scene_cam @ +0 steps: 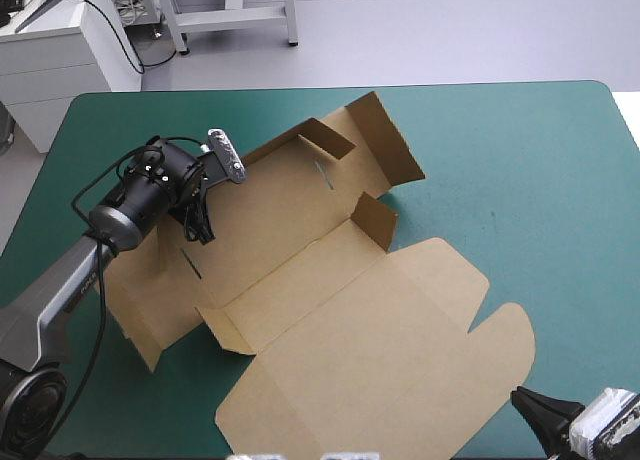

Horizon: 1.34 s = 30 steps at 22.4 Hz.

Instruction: Fold the box

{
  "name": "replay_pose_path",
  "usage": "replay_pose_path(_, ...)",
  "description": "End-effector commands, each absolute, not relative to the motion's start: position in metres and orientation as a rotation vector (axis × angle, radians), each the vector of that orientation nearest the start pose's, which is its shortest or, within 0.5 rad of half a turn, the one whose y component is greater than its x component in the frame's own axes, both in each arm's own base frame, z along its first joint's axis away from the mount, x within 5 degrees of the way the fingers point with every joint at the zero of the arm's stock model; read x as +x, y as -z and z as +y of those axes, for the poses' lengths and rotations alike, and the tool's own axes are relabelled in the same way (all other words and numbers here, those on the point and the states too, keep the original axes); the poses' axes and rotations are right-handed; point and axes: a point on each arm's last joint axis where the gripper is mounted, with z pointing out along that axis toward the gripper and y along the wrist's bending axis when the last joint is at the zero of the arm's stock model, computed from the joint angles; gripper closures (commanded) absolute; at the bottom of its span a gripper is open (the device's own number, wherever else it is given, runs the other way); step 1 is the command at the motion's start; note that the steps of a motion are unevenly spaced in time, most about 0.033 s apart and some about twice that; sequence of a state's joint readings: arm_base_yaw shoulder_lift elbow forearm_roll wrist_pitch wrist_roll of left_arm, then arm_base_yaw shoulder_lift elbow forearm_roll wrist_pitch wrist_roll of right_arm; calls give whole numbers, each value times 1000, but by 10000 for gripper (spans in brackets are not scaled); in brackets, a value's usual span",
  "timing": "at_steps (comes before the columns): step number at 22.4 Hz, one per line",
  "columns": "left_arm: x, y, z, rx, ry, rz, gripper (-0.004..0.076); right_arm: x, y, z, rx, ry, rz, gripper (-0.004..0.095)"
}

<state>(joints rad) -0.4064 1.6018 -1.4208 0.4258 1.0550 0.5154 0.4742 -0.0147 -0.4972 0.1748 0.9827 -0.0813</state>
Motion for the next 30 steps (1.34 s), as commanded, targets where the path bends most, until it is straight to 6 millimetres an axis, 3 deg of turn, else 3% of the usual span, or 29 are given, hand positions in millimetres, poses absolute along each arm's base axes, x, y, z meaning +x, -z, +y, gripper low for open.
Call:
replay_pose_path(1,319,-354,-120,1441,-635,2063,732,-11,-295,9,-518,-478,1814,908)
replay_pose_path(7,297,-358,-184,1517,-617,1778,733,-11,-295,9,-518,-478,1814,908)
replay_pose_path(15,259,-322,-221,1522,-926,1426,732,-11,-295,9,-518,-478,1814,908)
replay_pose_path(19,239,-317,-219,1514,-936,1348,732,-11,-295,9,-518,-478,1814,908)
replay_pose_path(26,214,-303,-188,1510,-1009,1201,732,-11,-295,9,-518,-478,1814,908)
replay_pose_path(30,203,-304,-179,1507,-950,1175,732,-11,-295,9,-514,-478,1815,908)
